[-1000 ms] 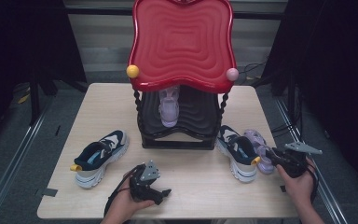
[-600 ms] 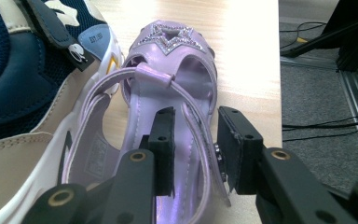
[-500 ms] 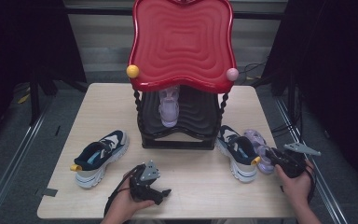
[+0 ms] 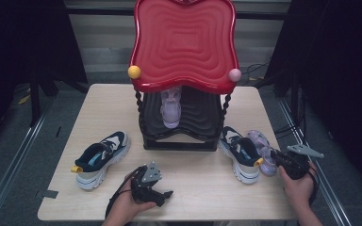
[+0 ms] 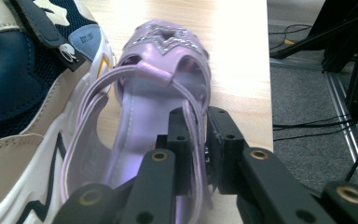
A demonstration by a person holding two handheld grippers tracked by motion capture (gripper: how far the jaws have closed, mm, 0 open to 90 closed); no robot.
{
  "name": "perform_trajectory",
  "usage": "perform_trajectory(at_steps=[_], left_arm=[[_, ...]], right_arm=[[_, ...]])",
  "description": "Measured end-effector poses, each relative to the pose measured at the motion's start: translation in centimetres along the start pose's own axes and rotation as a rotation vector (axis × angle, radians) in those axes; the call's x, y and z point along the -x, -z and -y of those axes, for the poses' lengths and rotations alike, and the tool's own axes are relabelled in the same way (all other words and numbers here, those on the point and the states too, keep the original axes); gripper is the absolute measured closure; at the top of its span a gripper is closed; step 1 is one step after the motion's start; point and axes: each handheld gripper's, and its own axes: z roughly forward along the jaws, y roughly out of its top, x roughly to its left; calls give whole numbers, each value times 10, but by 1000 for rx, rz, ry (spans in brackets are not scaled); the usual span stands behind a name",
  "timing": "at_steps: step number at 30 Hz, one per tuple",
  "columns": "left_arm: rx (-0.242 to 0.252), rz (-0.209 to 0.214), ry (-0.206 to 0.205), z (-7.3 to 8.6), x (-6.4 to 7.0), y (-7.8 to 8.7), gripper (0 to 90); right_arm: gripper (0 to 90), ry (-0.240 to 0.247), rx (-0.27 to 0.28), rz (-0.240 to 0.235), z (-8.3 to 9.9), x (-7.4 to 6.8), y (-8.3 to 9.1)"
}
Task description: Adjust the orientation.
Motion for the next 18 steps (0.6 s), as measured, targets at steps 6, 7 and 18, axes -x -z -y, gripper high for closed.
perform_trajectory(at_steps=[6,7,18], left_arm=[[0,0,0,0,0,0,134],[4,1,-1,0,0,0,134],[2,1,-3,0,0,0,133]], right_arm=[[819,-5,8,8,-2,3,4],[820,-7,11,9,-4,4,6],[820,-20,41,19,-31,10,30]])
